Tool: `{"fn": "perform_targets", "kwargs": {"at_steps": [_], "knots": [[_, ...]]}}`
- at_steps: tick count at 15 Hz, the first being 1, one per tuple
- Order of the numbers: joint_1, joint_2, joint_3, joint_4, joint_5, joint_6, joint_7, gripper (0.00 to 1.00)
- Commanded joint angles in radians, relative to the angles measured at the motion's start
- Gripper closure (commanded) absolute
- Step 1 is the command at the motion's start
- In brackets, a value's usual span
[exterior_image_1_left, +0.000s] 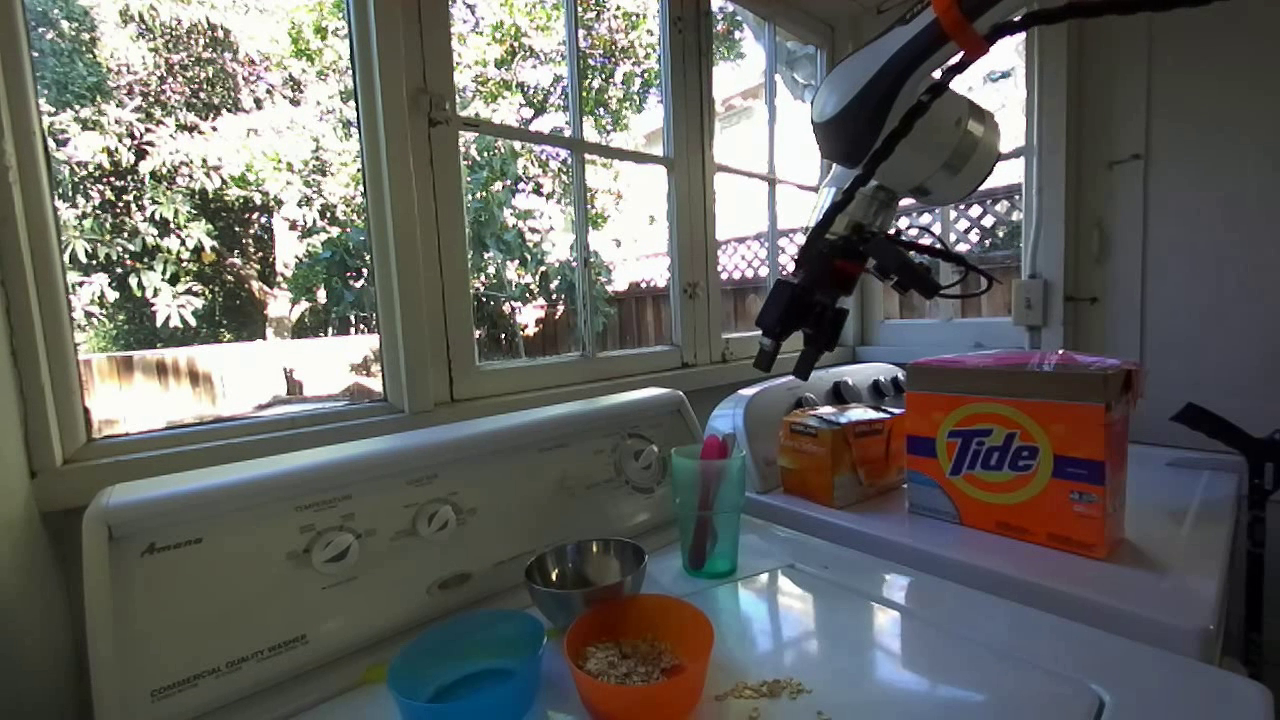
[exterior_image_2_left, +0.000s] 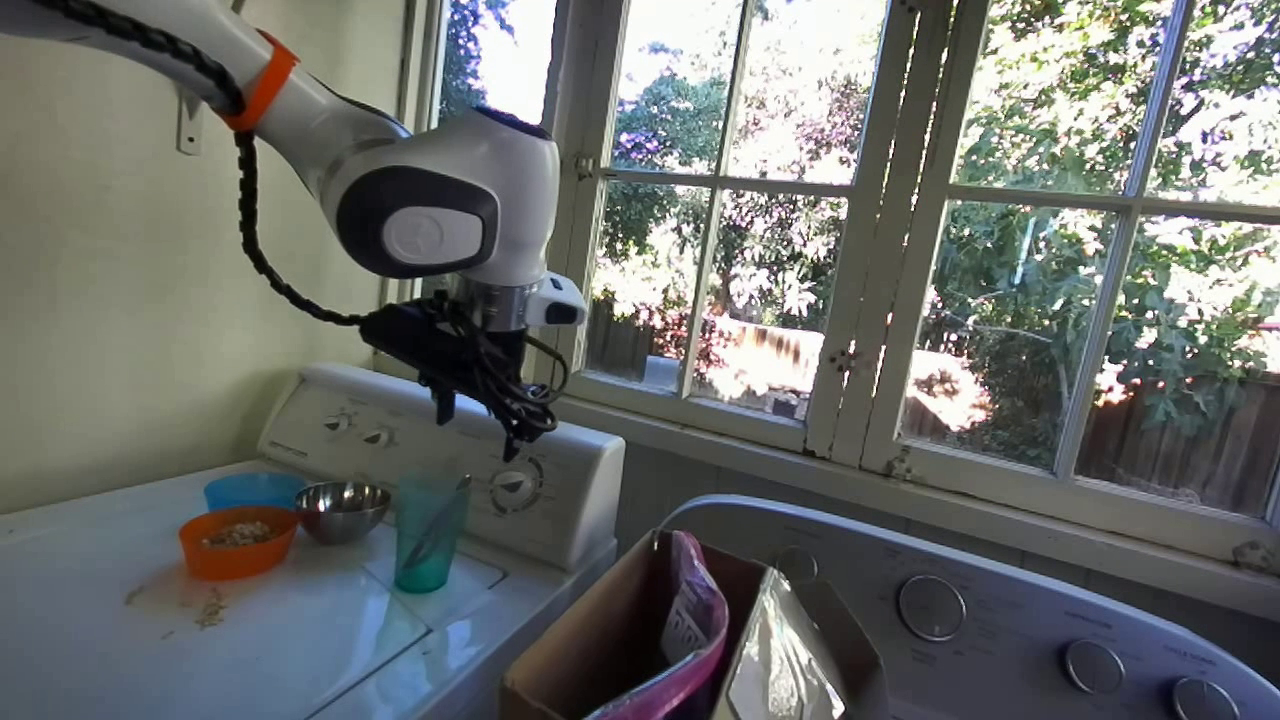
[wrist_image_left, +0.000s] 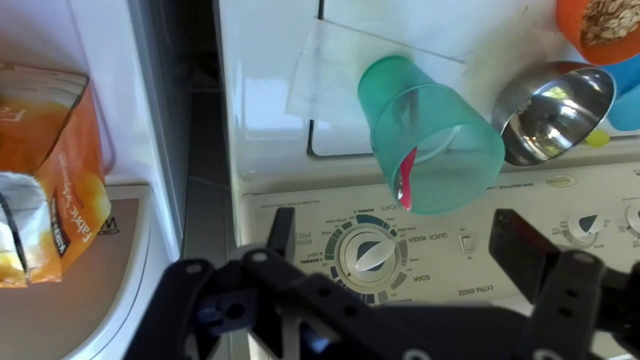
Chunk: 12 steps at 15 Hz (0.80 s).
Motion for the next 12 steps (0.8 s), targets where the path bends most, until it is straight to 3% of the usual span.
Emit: {"fn": "perform_targets", "kwargs": {"at_steps": [1, 7, 12], "knots": [[-0.002, 0.000, 0.007, 0.002, -0.003, -0.003, 0.002, 0.00], [0.003, 0.061, 0.044, 0.019, 0.077, 0.017, 0.028, 0.00], [0.020, 0.117, 0.049, 0.030, 0.053, 0.069, 0.073, 0.00]]}}
